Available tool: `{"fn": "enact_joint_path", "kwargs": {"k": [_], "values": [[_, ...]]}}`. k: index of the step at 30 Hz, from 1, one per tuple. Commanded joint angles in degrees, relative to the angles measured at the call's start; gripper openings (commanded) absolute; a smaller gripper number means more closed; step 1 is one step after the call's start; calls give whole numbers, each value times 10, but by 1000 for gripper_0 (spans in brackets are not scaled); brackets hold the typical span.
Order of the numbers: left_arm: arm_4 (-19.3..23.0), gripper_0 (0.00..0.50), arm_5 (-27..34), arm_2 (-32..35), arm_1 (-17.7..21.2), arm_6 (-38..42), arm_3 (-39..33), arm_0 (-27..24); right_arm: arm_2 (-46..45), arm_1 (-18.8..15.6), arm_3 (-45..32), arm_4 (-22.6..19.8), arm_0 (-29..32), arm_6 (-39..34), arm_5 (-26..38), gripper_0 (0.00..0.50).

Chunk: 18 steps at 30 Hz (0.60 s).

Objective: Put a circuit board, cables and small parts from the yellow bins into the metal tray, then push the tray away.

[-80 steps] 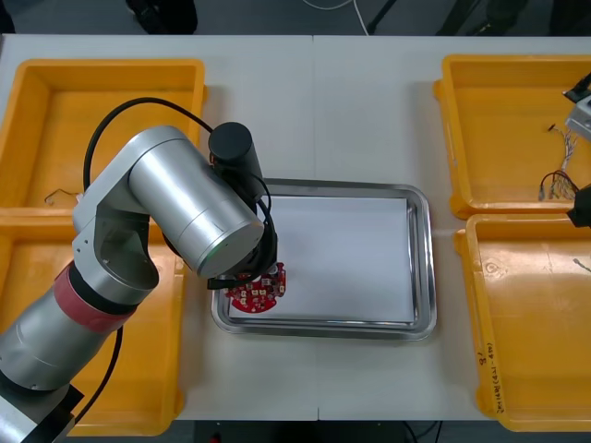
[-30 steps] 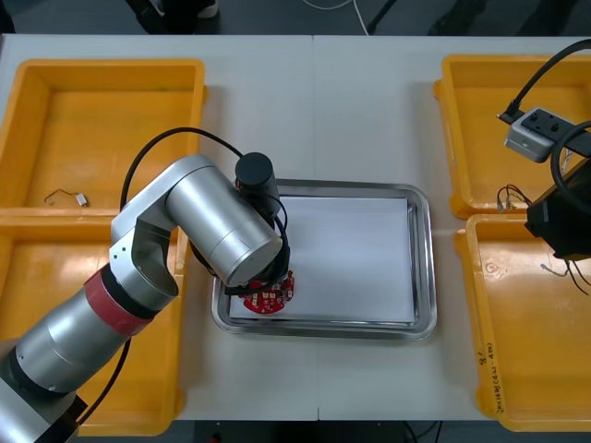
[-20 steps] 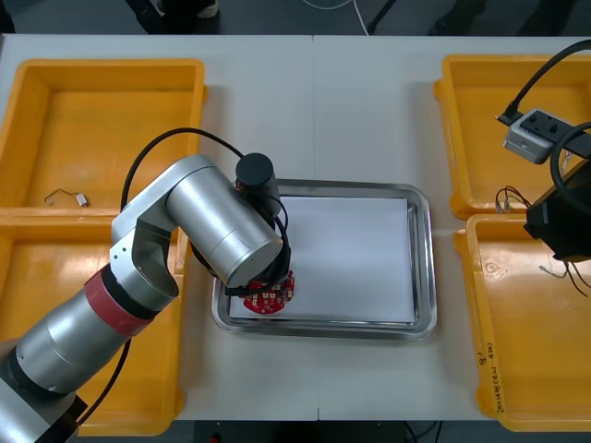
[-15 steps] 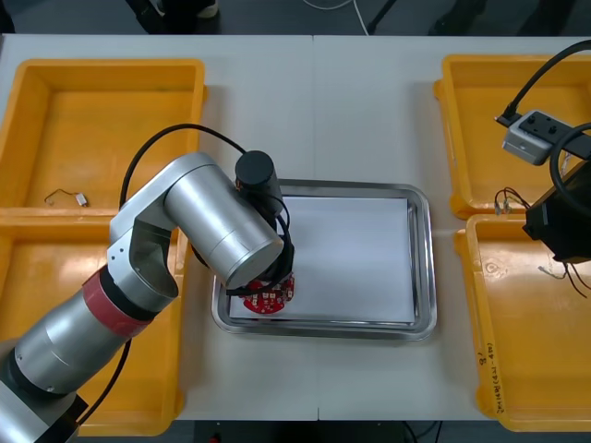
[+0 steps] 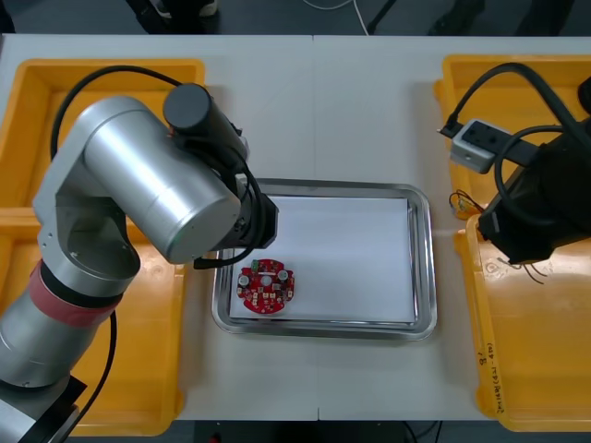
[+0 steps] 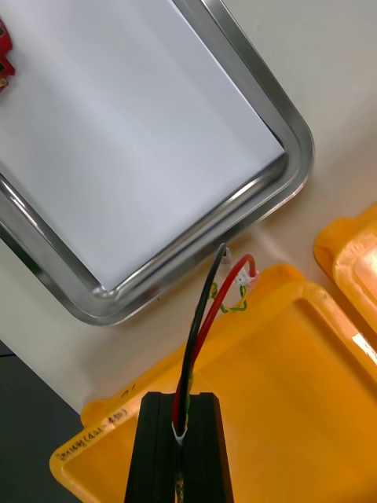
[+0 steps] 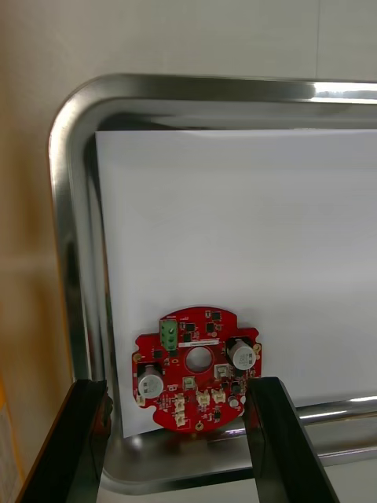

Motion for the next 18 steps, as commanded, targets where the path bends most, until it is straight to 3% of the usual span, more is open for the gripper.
{"fn": "enact_joint_path", "kwargs": {"k": [1, 9, 18], "values": [[17, 500, 16, 63, 4, -35, -47, -21, 59, 38, -2, 32, -48, 16, 2, 0], [56, 500, 16, 153, 21, -35, -43, -41, 143, 95, 64, 53, -90, 34, 2, 0], [73, 500, 16, 221, 73, -35, -7, -42, 233, 131, 77, 135, -92, 56, -15, 0]]}}
